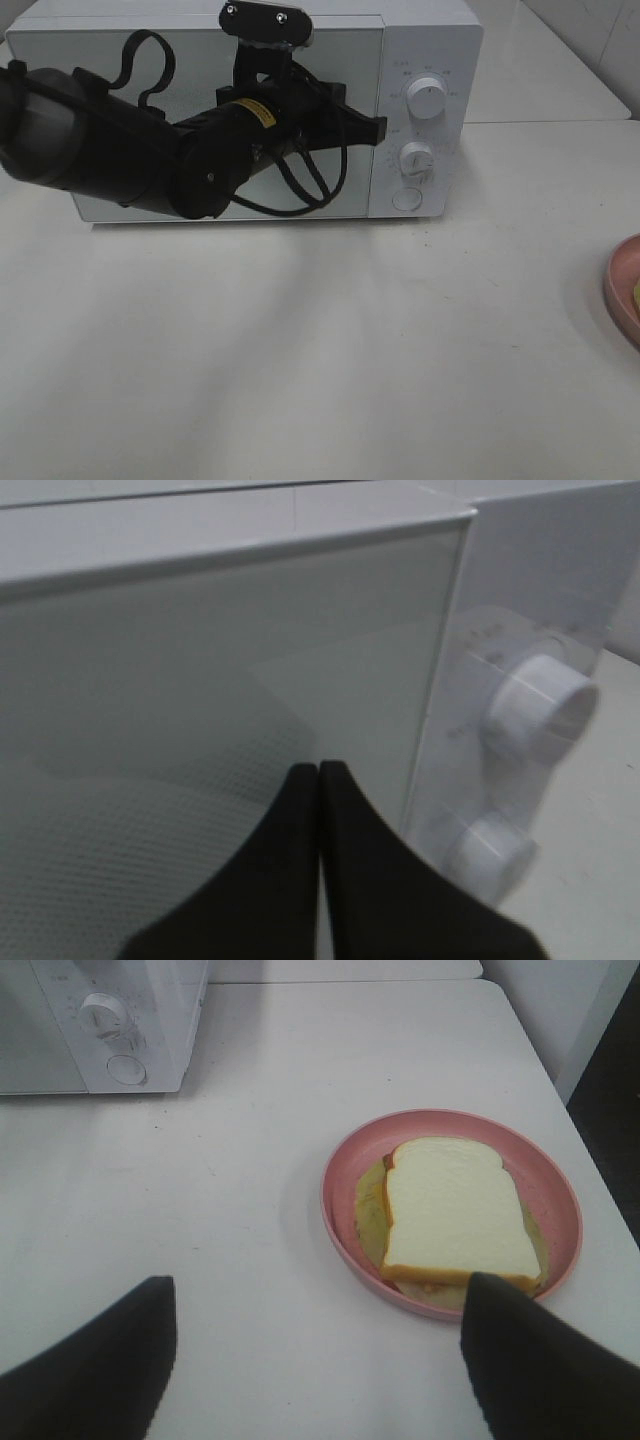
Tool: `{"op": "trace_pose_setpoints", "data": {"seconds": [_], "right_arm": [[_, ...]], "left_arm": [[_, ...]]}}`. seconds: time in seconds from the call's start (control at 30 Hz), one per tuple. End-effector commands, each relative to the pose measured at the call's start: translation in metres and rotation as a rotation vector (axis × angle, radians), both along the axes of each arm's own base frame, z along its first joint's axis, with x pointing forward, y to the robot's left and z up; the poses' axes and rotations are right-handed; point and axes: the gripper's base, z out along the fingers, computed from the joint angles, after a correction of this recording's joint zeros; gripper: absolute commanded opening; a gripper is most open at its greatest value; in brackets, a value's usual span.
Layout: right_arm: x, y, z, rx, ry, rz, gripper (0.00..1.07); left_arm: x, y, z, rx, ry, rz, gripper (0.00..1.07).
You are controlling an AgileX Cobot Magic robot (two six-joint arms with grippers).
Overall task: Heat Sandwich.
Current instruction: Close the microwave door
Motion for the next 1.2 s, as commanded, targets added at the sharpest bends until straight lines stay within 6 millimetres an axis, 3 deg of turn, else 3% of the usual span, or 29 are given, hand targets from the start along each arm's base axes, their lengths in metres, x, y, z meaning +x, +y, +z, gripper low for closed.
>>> {"op": "trace_pose_setpoints", "data": {"seconds": [0.03, 0.63, 0.83, 1.2], "right_arm": [[-0.004, 0.000, 0.000, -0.005, -0.032, -0.001, 0.75], [-0.004, 0.000, 0.000, -0.005, -0.032, -0.001, 0.75], [-0.004, 0.000, 0.000, -0.005, -0.032, -0.001, 0.75], [-0.004, 0.000, 0.000, -0.003, -0.032, -0.002, 0.75]], "left_arm": [[0.019, 0.009, 0.007, -0.077, -0.020, 0.095, 0.00], [0.016, 0.004, 0.008, -0.070, -0.010, 0.078, 0.00], [-0.003, -0.002, 0.012, -0.061, -0.006, 0.038, 0.00], [-0.048, 0.015, 0.024, -0.033, 0.024, -0.007, 0.00]]}}
